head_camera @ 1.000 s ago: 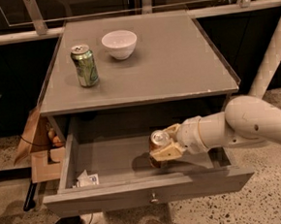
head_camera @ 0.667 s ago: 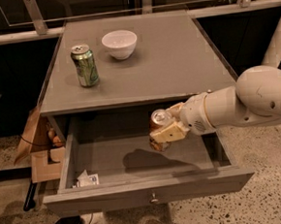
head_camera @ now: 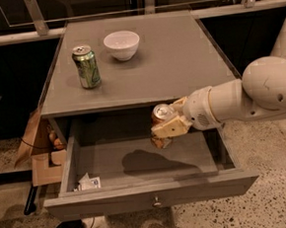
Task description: Pick orange can from top drawer and place on counter
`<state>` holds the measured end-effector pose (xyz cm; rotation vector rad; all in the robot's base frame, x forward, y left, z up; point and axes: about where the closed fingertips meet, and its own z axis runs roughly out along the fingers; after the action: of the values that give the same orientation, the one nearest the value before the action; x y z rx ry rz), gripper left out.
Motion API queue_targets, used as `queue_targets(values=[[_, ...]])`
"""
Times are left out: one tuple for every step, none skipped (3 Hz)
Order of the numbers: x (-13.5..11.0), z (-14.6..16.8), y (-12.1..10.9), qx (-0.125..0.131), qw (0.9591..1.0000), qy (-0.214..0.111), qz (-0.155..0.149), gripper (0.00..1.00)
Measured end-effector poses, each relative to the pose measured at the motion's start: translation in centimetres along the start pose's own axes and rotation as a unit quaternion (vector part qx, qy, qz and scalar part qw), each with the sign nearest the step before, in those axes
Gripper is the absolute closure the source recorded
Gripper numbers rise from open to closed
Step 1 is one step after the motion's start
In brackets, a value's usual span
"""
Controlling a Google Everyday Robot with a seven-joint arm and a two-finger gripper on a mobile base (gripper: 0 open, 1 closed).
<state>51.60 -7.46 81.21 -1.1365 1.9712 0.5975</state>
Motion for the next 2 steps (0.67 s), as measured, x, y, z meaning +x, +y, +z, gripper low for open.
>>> queue_targets(values=[[-3.2, -1.7, -0.8, 0.014, 0.9996, -0.001, 0.026, 1.0], [-6.4, -3.5, -2.7, 0.037, 0.9983, 0.004, 0.044, 1.0]])
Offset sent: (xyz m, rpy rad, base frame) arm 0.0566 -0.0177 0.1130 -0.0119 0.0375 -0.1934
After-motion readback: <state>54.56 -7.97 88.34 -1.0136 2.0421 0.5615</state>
